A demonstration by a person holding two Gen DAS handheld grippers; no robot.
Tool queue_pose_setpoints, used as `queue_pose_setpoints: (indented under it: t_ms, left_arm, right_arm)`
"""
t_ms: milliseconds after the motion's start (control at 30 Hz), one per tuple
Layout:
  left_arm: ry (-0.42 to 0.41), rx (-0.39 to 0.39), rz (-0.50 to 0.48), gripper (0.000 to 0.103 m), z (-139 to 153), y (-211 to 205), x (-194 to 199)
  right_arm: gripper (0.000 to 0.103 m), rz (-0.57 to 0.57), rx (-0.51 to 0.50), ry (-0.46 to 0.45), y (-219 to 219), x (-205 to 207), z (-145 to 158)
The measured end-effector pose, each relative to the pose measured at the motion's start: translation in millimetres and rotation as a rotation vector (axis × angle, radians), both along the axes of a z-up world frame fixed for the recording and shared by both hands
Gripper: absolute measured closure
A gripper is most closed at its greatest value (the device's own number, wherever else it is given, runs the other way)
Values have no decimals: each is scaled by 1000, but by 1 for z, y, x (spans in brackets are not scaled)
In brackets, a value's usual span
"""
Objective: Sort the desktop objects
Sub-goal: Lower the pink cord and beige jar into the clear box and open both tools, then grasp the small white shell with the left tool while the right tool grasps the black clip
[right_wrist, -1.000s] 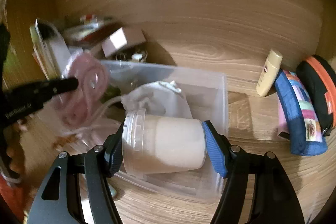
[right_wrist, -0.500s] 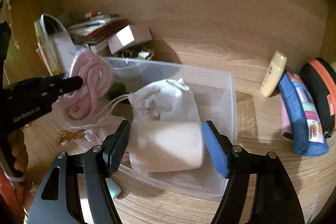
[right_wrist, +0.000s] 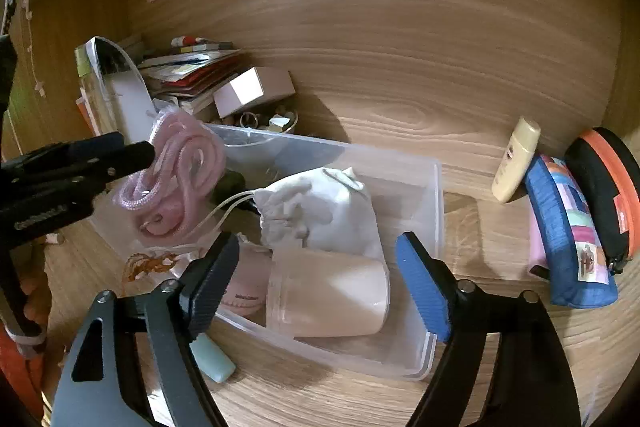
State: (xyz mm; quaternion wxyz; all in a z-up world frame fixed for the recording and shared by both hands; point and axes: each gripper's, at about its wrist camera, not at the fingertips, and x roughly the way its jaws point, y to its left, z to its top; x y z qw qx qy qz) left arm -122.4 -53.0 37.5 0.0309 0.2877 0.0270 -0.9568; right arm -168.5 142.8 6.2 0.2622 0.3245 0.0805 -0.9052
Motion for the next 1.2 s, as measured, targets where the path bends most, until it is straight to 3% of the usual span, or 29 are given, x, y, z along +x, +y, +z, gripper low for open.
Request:
queue_pose_setpoints:
  t_ms: [133, 267, 400, 700, 900, 1200]
  left_arm:
    - [36, -11, 8, 22, 11, -1, 13]
    - [59, -9, 23, 7, 19, -5, 26]
    - [68, 6, 17, 6, 25, -9, 38]
    - [63, -4, 12, 5, 23, -16, 66]
    - [39, -14, 16, 4, 9, -22, 89]
    - [-62, -12, 3, 4, -27, -25, 106]
  right_arm:
    - [21, -17, 11, 22, 1, 3, 8]
    - [13, -18, 3, 48, 5, 13, 20]
    - [8, -12, 10, 78, 7, 26, 30]
    - [8, -19, 24, 115, 17, 65, 37]
    - [8, -49, 27, 92, 28, 85, 31]
    - [8, -83, 62, 54, 39, 111, 9]
